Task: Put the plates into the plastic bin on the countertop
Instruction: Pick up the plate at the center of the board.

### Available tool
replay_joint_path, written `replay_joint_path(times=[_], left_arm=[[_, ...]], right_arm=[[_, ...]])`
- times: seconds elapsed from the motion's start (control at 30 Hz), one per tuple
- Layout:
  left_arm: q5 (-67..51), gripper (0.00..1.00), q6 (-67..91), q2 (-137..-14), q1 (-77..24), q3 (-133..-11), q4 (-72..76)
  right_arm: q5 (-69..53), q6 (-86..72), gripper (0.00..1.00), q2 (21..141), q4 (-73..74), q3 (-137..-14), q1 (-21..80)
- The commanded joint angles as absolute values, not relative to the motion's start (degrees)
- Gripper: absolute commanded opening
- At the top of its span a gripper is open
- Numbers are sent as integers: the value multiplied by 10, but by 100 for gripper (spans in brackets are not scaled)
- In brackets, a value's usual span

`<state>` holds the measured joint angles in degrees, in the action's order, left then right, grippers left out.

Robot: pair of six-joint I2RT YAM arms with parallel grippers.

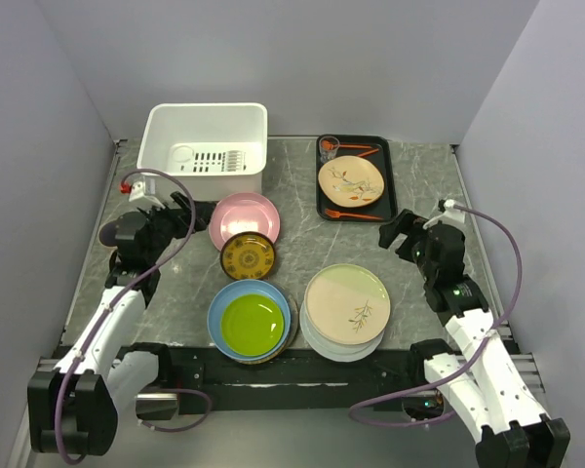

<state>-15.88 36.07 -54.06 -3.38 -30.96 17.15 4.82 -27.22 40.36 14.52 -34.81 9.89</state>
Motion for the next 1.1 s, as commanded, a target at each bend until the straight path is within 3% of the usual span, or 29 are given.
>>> replay_joint_path(times=[0.0, 0.33, 0.73, 1.07], left_arm=[[-249, 99, 379, -546, -58, -367, 118], [-256, 99, 318, -648, -199, -468, 10], [-267, 93, 312, -769, -348, -490, -21], [-269, 81, 332, -887, -446, -535, 13]], right_arm=[[44, -280, 100, 385, 207, -365, 101], [34, -358, 100, 372, 318, -353, 101], [-69, -451, 68, 310, 350, -242, 101], [-49, -461, 63, 234, 426, -234, 102]])
